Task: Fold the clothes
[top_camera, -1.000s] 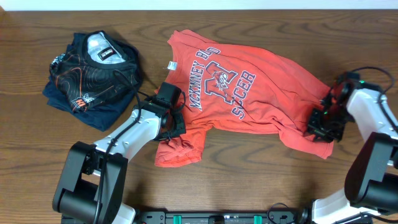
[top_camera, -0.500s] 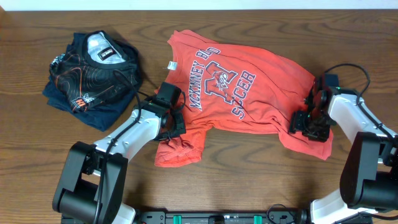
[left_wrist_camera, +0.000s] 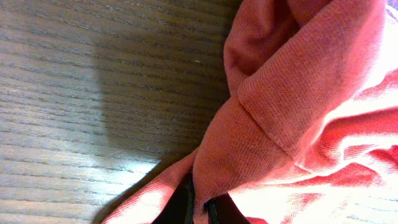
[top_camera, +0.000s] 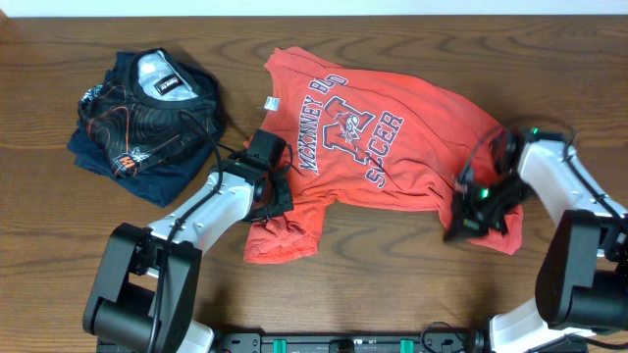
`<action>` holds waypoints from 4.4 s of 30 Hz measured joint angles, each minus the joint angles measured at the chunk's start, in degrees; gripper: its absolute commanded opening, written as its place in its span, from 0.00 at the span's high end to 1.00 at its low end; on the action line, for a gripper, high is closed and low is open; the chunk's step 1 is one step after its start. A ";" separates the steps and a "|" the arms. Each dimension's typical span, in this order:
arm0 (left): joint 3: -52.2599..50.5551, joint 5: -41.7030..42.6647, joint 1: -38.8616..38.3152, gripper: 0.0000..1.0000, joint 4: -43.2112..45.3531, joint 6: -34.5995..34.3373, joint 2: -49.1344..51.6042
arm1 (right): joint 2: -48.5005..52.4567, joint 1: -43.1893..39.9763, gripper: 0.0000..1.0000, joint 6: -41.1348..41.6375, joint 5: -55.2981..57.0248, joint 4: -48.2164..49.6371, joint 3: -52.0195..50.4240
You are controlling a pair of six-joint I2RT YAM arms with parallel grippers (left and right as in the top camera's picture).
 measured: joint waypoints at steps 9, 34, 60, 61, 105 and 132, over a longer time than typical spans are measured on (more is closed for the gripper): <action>0.00 0.00 0.00 0.92 0.02 0.00 0.00 | -0.83 0.09 0.56 2.27 3.58 11.06 4.09; 0.00 -0.02 0.00 0.87 0.04 0.00 0.00 | -3.28 11.08 0.99 13.68 30.45 29.44 -14.32; 0.00 -0.15 0.00 0.87 -0.26 0.02 0.00 | -3.54 -2.82 0.76 -14.19 9.77 18.32 7.96; 0.00 -0.15 0.00 0.87 -0.26 0.02 0.00 | -2.67 -3.54 0.69 -13.90 10.99 19.85 7.93; 0.00 -0.17 0.00 0.86 -0.83 0.02 0.00 | -10.93 17.68 0.99 16.98 24.24 31.45 -12.52; 0.00 -0.17 0.00 0.85 -0.83 0.02 0.00 | -1.05 -11.47 0.46 -6.08 24.17 32.92 3.56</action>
